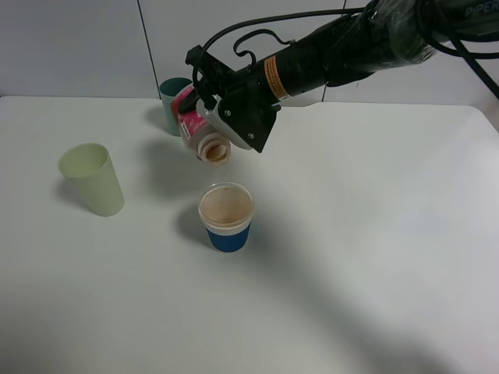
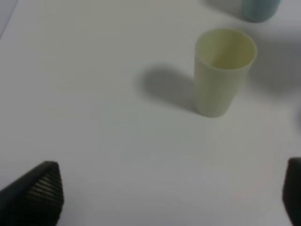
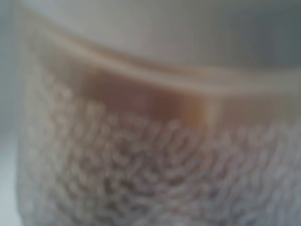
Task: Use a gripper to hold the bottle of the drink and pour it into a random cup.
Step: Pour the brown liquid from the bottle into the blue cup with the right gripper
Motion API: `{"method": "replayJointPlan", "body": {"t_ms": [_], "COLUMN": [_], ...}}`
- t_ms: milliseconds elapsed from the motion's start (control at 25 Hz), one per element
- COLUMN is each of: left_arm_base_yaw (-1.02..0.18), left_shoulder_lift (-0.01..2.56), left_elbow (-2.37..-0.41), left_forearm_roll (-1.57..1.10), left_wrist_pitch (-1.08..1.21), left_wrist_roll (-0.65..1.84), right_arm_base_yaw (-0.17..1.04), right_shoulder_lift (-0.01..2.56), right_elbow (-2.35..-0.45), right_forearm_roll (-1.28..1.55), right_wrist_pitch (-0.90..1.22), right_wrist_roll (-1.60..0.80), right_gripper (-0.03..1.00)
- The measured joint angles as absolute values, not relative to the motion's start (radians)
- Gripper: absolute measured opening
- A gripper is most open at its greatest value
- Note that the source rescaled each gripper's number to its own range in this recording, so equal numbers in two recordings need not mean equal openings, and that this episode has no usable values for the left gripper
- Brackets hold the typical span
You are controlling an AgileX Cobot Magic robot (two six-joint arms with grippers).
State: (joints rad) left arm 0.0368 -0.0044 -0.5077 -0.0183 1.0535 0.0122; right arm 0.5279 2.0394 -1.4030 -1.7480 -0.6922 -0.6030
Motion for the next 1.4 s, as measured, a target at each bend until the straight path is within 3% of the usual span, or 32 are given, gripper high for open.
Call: {"method": "replayJointPlan", "body": {"t_ms": [1400], "left_arm_base_yaw": [0.037], "left_shoulder_lift": [-0.004], "left_elbow": [-0.508], "left_forearm_roll": [-0.018], "left_wrist_pitch": [1.053], "left_wrist_roll": [0.013], "right_arm_base_yaw": [0.565], "right_shoulder_lift": [2.039], "right_elbow": [-1.403], "right_forearm_roll": [-1.748], "right_wrist_pitch": [-0.666], "right_wrist_roll": [-0.654], "right_gripper": [0.02]}}
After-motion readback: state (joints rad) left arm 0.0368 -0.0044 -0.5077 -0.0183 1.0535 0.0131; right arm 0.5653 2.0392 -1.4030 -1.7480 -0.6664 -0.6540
